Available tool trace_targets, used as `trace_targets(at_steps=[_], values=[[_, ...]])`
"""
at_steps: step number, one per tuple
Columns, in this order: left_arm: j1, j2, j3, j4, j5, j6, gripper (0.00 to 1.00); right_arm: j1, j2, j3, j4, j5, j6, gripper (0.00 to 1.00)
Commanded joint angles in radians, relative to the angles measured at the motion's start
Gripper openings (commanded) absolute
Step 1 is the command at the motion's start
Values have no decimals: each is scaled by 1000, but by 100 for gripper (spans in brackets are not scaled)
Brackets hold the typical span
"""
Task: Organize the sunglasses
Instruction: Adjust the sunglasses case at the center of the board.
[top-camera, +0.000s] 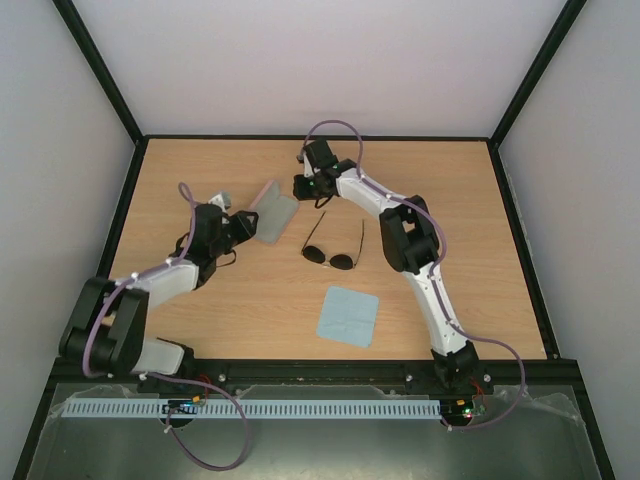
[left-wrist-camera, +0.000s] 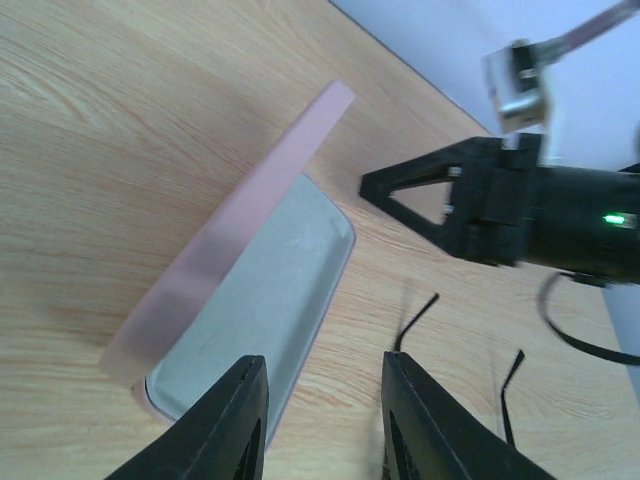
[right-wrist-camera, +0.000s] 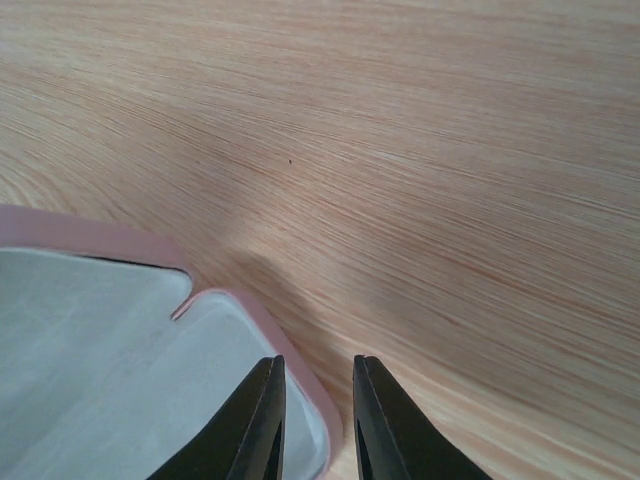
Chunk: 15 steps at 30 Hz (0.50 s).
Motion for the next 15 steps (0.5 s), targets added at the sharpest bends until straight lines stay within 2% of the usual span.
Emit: trace_targets(at_steps=[1, 8, 15], values=[[-9, -153, -48, -63, 5, 10, 35, 8, 69, 82, -44, -11, -15, 21], [-17, -261, -67, -143, -7, 22, 36, 8, 92, 80, -33, -54, 12, 20], [-26, -286, -87, -146, -2, 20, 36, 17, -21, -183, 97, -83, 37, 19]])
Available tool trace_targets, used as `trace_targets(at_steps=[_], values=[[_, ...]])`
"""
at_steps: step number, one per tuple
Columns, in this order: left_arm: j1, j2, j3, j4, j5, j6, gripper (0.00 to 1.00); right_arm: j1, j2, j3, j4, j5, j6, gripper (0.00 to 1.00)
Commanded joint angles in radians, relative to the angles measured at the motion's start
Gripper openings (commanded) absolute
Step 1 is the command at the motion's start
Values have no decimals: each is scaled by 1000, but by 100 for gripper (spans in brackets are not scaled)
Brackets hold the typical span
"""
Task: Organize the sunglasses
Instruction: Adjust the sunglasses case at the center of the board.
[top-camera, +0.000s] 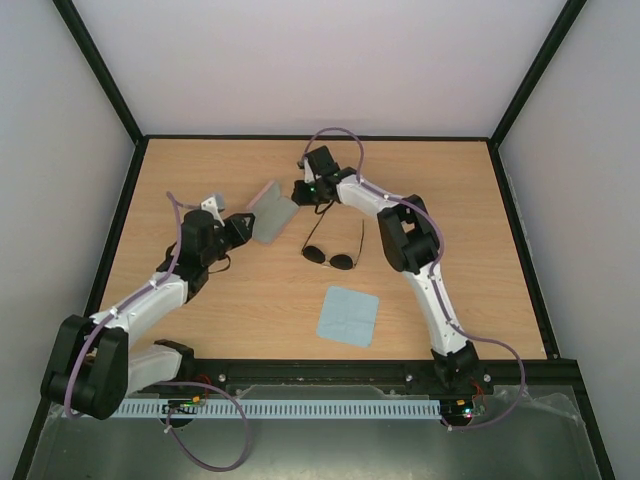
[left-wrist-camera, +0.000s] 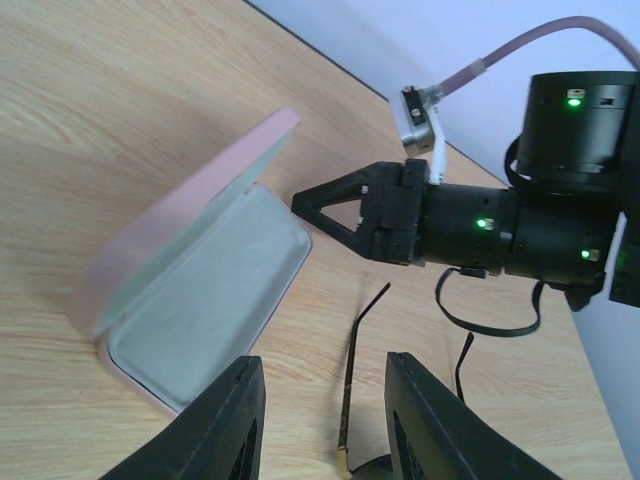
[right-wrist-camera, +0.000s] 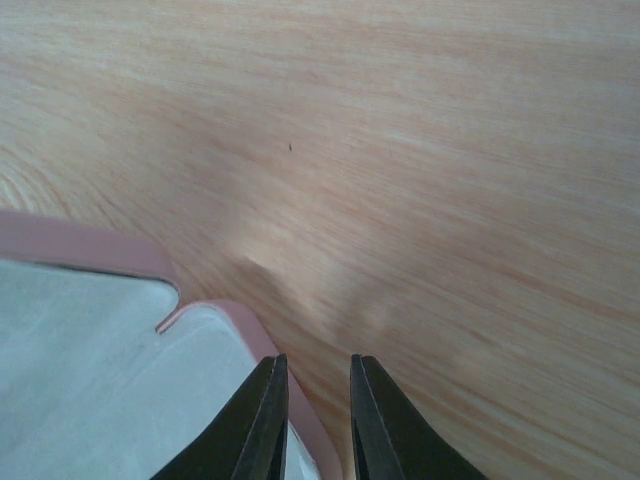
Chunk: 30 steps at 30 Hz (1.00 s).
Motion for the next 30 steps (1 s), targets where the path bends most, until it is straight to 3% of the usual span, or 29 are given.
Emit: trace_targets(at_steps=[1, 14, 22, 27, 30], values=[[-10, -29, -32, -24, -1, 10, 36, 19, -77, -159, 10, -31, 14, 18], [-29, -87, -67, -44, -21, 11, 37, 49, -246, -386, 84, 3, 20, 16], [-45, -93, -53, -73, -18, 35, 60, 45, -443, -458, 111, 78, 27, 27], [-109, -77, -5, -146, 0, 86, 81, 44, -650, -639, 107, 114, 26, 29], [-177, -77, 18, -214, -2, 121, 98, 43, -829, -822, 108, 157, 44, 36]])
